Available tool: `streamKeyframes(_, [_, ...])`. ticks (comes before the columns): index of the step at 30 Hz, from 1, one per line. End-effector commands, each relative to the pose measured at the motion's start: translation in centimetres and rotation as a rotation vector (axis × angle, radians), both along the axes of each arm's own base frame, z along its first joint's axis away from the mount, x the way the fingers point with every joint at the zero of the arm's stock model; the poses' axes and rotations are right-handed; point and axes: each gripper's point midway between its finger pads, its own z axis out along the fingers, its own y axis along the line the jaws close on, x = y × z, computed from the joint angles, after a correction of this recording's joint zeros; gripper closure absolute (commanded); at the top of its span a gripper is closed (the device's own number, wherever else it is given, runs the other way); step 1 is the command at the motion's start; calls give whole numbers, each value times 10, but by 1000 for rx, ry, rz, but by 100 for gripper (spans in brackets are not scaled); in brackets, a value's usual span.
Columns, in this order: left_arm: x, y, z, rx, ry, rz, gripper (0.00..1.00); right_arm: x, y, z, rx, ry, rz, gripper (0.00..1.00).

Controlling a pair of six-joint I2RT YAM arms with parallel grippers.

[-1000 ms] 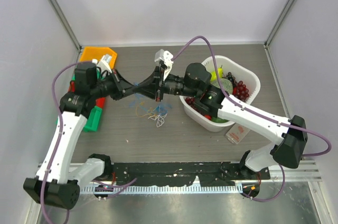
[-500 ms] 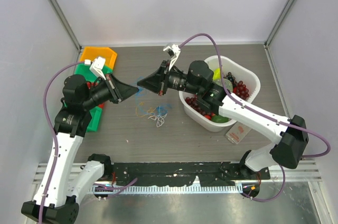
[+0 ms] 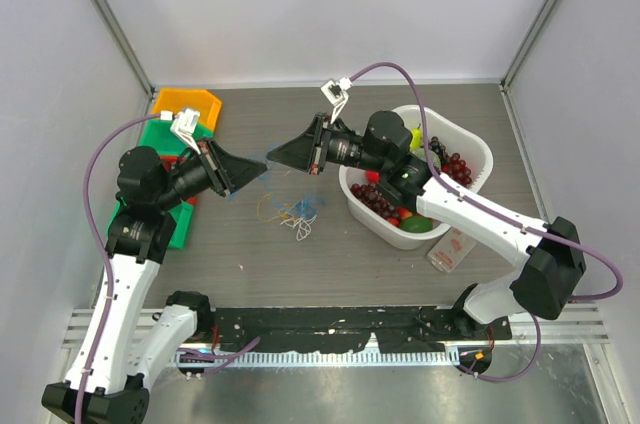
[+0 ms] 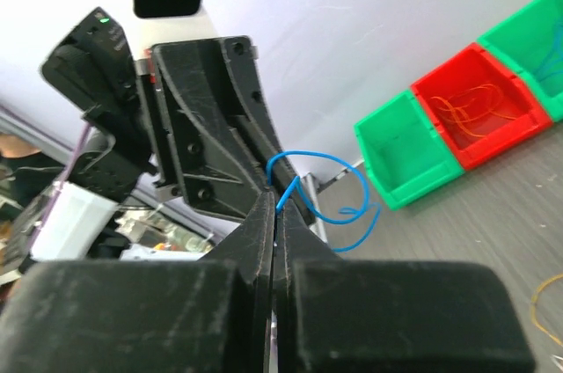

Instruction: Untangle the cables

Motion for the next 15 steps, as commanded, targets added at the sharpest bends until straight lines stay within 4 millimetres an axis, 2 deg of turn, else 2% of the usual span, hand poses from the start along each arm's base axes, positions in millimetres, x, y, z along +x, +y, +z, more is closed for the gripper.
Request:
streamKeyframes(1, [0, -3, 18, -14, -98, -24, 80, -21, 0, 40, 134, 10, 107, 99])
streamKeyframes(4, [2, -2, 22, -16, -116, -15, 73, -27, 0, 45, 164, 30, 146, 99])
streamKeyframes(8, [-6, -5, 27, -25, -153, -56, 63, -26, 1, 48, 178, 55, 154, 99])
streamKeyframes(15, [-16, -5, 29, -22, -186, -75, 57, -18, 4, 41, 162, 76, 138, 99])
